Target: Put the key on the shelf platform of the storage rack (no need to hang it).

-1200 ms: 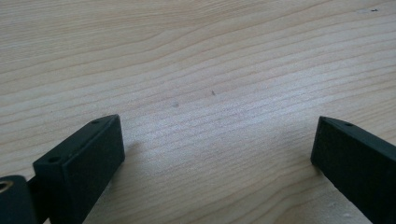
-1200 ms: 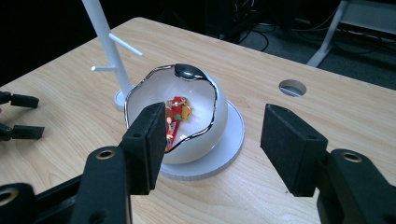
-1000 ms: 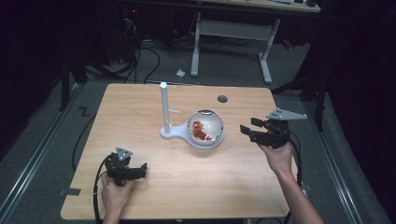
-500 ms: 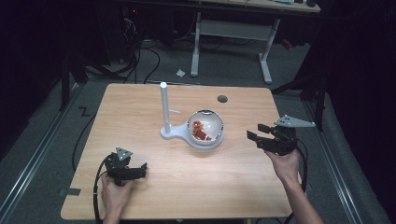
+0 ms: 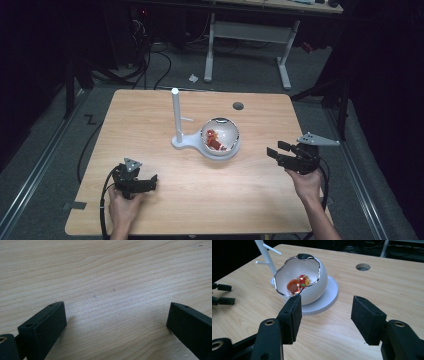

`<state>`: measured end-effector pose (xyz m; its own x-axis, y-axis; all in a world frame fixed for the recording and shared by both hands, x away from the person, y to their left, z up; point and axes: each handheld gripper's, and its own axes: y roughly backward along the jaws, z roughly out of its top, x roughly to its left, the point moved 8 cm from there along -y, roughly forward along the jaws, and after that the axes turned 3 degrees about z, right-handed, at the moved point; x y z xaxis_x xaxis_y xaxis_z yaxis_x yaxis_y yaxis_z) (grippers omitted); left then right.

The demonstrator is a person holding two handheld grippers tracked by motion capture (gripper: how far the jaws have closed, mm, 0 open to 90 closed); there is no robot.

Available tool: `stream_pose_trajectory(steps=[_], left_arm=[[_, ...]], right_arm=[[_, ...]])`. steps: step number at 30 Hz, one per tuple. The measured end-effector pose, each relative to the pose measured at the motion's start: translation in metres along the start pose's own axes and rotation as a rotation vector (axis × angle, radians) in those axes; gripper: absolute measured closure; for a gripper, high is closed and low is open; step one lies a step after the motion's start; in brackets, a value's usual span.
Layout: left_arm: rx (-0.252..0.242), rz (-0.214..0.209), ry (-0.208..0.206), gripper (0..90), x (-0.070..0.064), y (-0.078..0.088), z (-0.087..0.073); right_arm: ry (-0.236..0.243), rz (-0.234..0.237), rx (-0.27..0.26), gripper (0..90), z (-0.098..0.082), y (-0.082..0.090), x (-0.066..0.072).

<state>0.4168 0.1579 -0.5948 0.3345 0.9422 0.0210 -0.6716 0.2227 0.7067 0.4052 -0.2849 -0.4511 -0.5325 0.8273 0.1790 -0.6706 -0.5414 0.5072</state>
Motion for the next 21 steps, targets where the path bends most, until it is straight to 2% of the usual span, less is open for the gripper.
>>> stream_pose_trajectory(steps=[2, 8, 21], left_arm=[[0.0, 0.0, 0.0, 2.9, 0.0, 0.0, 0.0], [0.0, 0.0, 0.0, 2.9, 0.0, 0.0, 0.0], [0.0, 0.0, 0.0, 2.9, 0.0, 0.0, 0.0]], right_arm=[[-0.008, 0.016, 0.002, 42.3, -0.003, -0.002, 0.001], [-0.018, 0.021, 0.016, 43.0, -0.013, -0.011, 0.003], [-0.011, 0.027, 0.055, 43.2, -0.029, -0.027, 0.006]])
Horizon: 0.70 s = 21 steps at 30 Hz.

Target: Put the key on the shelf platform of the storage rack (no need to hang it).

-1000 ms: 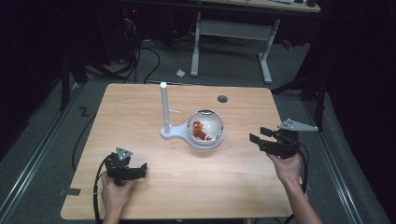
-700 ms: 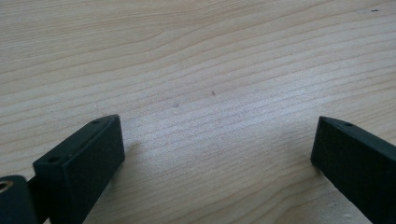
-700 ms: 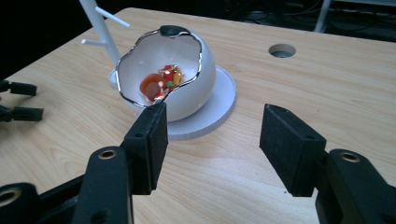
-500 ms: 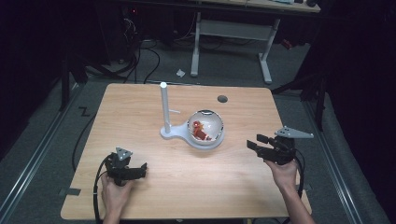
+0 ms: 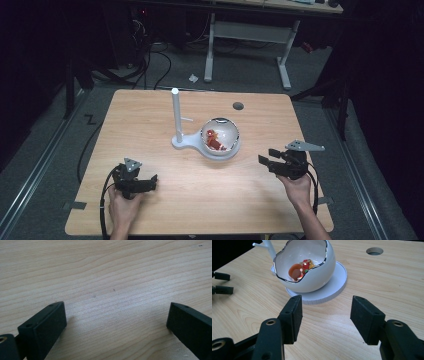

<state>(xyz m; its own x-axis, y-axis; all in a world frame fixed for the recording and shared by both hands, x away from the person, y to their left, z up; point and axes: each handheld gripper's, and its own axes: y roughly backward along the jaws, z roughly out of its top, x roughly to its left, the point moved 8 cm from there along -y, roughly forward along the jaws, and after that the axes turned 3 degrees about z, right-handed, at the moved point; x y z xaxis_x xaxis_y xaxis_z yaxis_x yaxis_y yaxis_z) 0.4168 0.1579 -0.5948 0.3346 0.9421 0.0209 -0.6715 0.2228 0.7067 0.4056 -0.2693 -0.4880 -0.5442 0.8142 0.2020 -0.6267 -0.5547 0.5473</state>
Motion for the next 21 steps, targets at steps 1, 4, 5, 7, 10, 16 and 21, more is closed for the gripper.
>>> stream_pose_trajectory(steps=[1, 4, 5, 7, 10, 16, 21], left_arm=[[0.0, 0.0, 0.0, 2.9, 0.0, 0.0, 0.0], [0.0, 0.0, 0.0, 2.9, 0.0, 0.0, 0.0], [0.0, 0.0, 0.0, 2.9, 0.0, 0.0, 0.0], [0.0, 0.0, 0.0, 2.9, 0.0, 0.0, 0.0], [0.0, 0.0, 0.0, 2.9, 0.0, 0.0, 0.0], [0.0, 0.0, 0.0, 2.9, 0.0, 0.0, 0.0], [0.0, 0.0, 0.0, 2.9, 0.0, 0.0, 0.0]], right_arm=[[0.0, 0.001, 0.0, 43.2, 0.0, -0.001, 0.0], [-0.003, 0.002, 0.006, 43.2, -0.002, -0.003, 0.0], [-0.003, 0.0, 0.01, 43.2, -0.004, -0.006, -0.001], [-0.007, -0.001, 0.014, 43.2, -0.006, -0.009, -0.001], [-0.004, -0.005, 0.026, 43.3, -0.01, -0.013, -0.002], [-0.013, -0.01, 0.039, 43.4, -0.015, -0.018, -0.005], [-0.021, -0.013, 0.052, 43.6, -0.021, -0.024, -0.007]])
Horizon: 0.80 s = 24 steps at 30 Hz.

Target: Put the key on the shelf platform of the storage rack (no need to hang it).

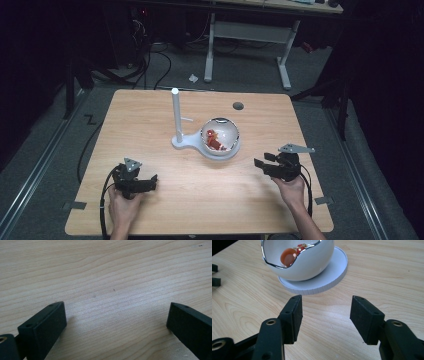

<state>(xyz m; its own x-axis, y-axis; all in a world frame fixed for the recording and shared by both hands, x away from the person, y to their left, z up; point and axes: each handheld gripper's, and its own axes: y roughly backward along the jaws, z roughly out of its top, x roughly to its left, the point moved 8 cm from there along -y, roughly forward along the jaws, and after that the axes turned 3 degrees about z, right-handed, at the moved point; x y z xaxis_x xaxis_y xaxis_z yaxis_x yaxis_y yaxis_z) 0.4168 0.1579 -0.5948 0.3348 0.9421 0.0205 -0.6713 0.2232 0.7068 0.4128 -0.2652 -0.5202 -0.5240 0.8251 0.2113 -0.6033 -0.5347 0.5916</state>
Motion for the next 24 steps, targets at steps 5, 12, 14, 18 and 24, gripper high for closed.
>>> stream_pose_trajectory(steps=[5, 12, 14, 18, 24], left_arm=[[0.0, 0.0, 0.0, 2.9, 0.0, 0.0, 0.0], [0.0, 0.0, 0.0, 2.9, 0.0, 0.0, 0.0], [0.0, 0.0, 0.0, 2.9, 0.0, 0.0, 0.0], [0.0, 0.0, 0.0, 2.9, 0.0, 0.0, 0.0], [0.0, 0.0, 0.0, 2.9, 0.0, 0.0, 0.0]], right_arm=[[-0.002, -0.009, 0.014, 43.5, -0.005, -0.005, -0.002], [0.013, -0.036, 0.022, 43.2, -0.012, -0.014, -0.005], [0.017, -0.046, 0.028, 43.1, -0.014, -0.018, -0.006], [0.016, -0.057, 0.046, 43.0, -0.019, -0.023, -0.007], [0.04, -0.06, 0.06, 42.5, -0.025, -0.031, -0.006]])
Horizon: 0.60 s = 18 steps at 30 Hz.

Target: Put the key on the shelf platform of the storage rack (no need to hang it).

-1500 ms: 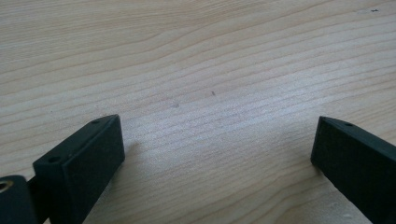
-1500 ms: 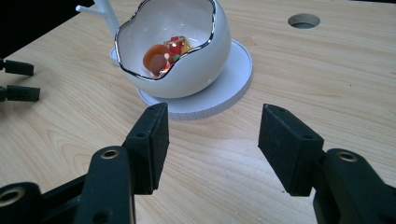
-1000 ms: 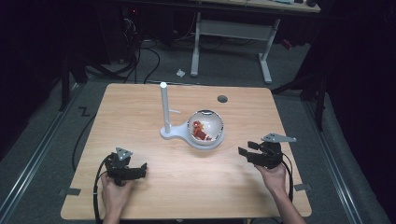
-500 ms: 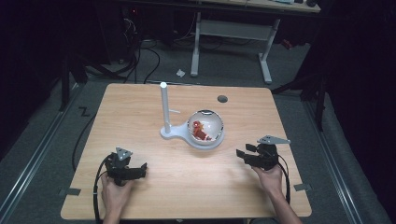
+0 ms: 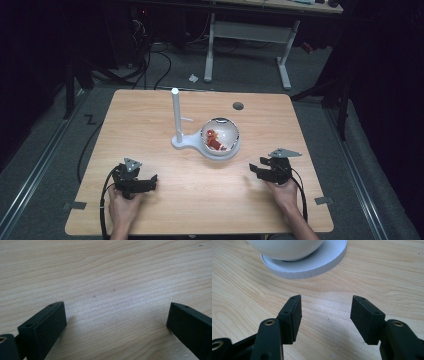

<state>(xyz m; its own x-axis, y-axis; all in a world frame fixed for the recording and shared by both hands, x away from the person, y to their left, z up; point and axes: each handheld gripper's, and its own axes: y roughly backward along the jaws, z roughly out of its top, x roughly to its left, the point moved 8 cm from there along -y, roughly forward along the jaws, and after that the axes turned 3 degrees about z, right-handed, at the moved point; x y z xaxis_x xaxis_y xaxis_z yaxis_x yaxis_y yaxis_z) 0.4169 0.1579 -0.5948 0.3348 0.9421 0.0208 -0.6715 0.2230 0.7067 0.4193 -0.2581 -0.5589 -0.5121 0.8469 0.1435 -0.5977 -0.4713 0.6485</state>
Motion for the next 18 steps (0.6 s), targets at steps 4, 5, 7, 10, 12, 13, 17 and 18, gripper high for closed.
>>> stream_pose_trajectory(steps=[4, 5, 7, 10, 12, 13, 17, 18], left_arm=[[0.0, 0.0, 0.0, 2.9, 0.0, 0.0, 0.0], [0.0, 0.0, 0.0, 2.9, 0.0, 0.0, 0.0], [0.0, 0.0, 0.0, 2.9, 0.0, 0.0, 0.0], [0.0, 0.0, 0.0, 2.9, 0.0, 0.0, 0.0], [0.0, 0.0, 0.0, 2.9, 0.0, 0.0, 0.0], [0.0, 0.0, 0.0, 2.9, 0.0, 0.0, 0.0], [0.0, 0.0, 0.0, 2.9, 0.0, 0.0, 0.0], [0.0, 0.0, 0.0, 2.9, 0.0, 0.0, 0.0]], right_arm=[[0.011, -0.016, 0.02, 42.3, -0.005, -0.005, 0.0], [0.018, -0.02, 0.02, 42.2, -0.005, -0.006, -0.001], [0.013, -0.022, 0.024, 42.2, -0.006, -0.007, -0.001], [0.005, -0.032, 0.035, 41.9, -0.009, -0.01, -0.001], [0.011, -0.044, 0.043, 41.7, -0.011, -0.012, -0.001], [0.016, -0.053, 0.052, 41.2, -0.013, -0.015, -0.001], [0.028, -0.073, 0.064, 40.8, -0.015, -0.018, -0.002], [0.029, -0.075, 0.066, 40.7, -0.015, -0.019, -0.002]])
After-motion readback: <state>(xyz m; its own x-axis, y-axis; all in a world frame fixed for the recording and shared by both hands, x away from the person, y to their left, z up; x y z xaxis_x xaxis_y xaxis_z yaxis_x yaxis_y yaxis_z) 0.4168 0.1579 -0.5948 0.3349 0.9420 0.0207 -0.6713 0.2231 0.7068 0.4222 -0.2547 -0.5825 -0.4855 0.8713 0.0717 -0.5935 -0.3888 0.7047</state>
